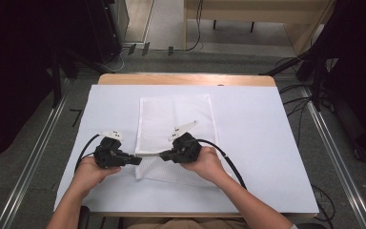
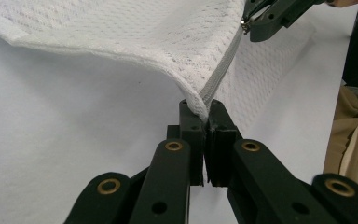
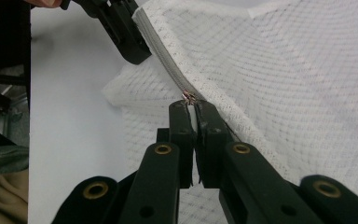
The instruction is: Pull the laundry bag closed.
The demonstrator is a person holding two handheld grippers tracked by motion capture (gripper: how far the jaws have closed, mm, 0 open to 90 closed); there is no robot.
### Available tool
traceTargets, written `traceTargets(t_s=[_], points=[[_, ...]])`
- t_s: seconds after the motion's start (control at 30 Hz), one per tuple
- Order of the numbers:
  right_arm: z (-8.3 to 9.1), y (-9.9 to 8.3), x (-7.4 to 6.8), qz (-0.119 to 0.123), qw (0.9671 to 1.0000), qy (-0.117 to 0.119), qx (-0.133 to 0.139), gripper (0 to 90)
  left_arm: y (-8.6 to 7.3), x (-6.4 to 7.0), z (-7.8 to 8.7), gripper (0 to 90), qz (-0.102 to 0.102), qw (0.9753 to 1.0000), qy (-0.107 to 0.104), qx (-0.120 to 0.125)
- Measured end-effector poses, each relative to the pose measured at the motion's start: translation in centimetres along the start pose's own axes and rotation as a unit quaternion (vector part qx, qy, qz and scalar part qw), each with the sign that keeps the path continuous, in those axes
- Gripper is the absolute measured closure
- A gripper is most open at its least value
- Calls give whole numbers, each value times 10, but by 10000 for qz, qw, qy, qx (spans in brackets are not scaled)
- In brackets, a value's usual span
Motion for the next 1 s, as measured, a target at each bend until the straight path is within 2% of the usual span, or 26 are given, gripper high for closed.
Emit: traceTargets(t_s=[0.07,0.17,0.3,1.0], points=[[1,-3,3,8,10000,-48,-60,885,-1,0,0,884,3,10000,4,-30],[5,-6,8,-97,9999,-69,-13,885,0,0,1,883,6,10000,-9,-3],[7,-6,11,-109,9999,-69,1,884,0,-1,1,882,-19,10000,23,-42],[14,-14,12,-166,9998,-74,-73,884,-2,-1,1,881,-36,10000,31,-53]])
Point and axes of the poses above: each handheld gripper's, and its own axes: z roughly backward along the jaws, y roughly out of its top, x roughly to its right, the point moved 5 cm from there along -z, roughly forward along the jaws, and after that the axes turned 4 degrees about x, right-handed, at the moved point
